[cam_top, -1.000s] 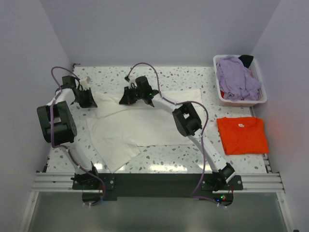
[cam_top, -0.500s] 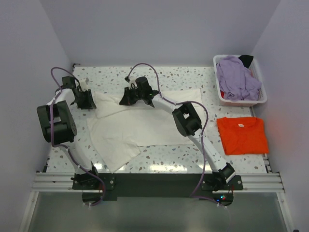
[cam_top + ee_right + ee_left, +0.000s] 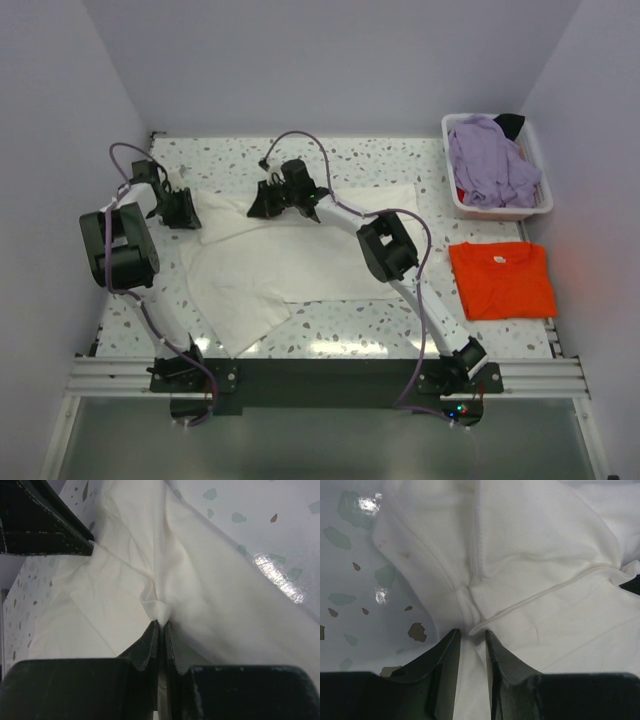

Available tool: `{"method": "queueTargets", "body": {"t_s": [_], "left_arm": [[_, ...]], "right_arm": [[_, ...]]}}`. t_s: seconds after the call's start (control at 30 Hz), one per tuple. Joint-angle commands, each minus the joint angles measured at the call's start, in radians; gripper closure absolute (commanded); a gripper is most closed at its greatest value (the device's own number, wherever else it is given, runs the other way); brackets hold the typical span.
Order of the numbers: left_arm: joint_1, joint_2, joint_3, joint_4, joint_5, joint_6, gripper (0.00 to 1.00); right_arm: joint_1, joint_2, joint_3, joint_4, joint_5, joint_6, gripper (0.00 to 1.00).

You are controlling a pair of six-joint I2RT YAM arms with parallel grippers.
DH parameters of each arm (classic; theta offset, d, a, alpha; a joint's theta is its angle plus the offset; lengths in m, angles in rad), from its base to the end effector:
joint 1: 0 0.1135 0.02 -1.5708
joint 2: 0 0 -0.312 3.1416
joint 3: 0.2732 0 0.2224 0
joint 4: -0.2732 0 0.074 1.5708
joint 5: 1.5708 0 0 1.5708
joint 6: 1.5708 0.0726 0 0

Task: Fold and stack the t-shirts
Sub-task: Fold the tshirt

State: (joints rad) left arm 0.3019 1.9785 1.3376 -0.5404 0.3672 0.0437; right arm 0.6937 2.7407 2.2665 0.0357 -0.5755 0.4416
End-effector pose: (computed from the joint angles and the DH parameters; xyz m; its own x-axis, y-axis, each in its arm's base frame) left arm 0.3945 0.0956 0.1888 -0.8889 -0.2341 -0.3939 -0.1086 0.9428 -0.3152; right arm 0.4725 0.4443 0.1336 -0.6863 -0.1044 -0.7198 -0.6879 0.4143 0.5959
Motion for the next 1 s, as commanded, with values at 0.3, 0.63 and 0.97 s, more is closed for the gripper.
{"method": "queueTargets", "body": {"t_s": [0.3, 0.63, 0.97], "left_arm": [[0.008, 0.000, 0.025, 0.022, 0.055, -0.010, 0.76], [0.008, -0.032, 0.031, 0.020, 0.052, -0.008, 0.98], [0.006, -0.227, -0.086, 0.002, 0.113, 0.133, 1.00]], "right_arm": [[0.007, -0.067, -0.013, 0.029, -0.030, -0.027, 1.00], [0.007, -0.075, -0.022, 0.030, -0.040, -0.032, 1.00], [0.007, -0.121, -0.058, 0.046, -0.066, -0.030, 1.00]]}}
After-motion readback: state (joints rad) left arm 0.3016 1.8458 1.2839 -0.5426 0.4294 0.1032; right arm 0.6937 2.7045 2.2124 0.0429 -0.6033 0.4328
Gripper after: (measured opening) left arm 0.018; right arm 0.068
